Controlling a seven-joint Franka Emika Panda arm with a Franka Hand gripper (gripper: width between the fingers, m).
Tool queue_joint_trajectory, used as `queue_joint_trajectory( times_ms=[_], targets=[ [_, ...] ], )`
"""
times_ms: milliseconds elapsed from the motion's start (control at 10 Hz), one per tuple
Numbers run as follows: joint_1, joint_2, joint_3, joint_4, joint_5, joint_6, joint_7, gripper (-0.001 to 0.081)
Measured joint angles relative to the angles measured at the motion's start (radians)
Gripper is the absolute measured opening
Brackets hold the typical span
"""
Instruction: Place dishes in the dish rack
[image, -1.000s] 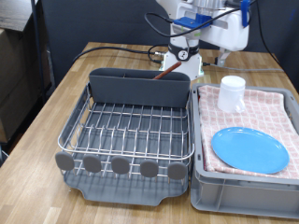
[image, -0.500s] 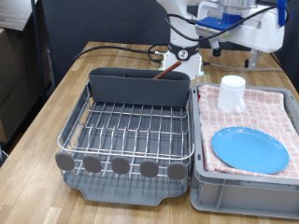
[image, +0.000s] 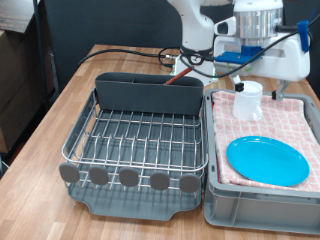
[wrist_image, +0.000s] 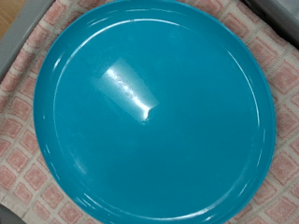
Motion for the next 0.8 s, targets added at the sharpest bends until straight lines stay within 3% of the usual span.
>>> queue_joint_trajectory(
  times_ms=[300, 500, 800],
  targets=[
    [0.0, 0.063, 0.026, -0.049, 0.139, 0.109, -0.074, 0.0803],
    [0.0, 0.075, 0.031, -0.054, 0.158, 0.128, -0.083, 0.0803],
    [-0.017, 0.08, 0.036, -0.054, 0.298, 0.108, -0.281, 0.0803]
  ],
)
